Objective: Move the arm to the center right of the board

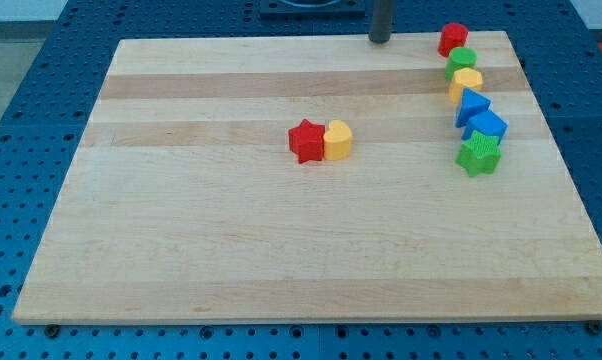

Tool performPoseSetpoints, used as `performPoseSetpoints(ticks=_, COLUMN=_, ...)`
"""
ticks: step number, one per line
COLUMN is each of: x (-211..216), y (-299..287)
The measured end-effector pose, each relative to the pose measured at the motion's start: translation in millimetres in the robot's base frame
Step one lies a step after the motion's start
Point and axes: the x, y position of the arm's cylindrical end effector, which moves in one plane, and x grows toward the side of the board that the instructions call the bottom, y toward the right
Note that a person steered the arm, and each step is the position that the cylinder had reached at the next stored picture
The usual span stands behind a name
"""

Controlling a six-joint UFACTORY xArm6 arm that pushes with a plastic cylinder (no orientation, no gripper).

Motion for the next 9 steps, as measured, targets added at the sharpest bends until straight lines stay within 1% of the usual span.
performPoseSetpoints(ticks=4, x=212.7, y=-30.2)
performPoseSetpoints(ticks=5, x=270.6, y=-30.9)
performPoseSetpoints(ticks=6, x=307.2, y=-6.5)
performPoseSetpoints(ticks=7, x=302.0, y=41.6)
performPoseSetpoints(ticks=8, x=281.9, y=95.3)
performPoseSetpoints(ticks=9, x=271.6, y=150.9)
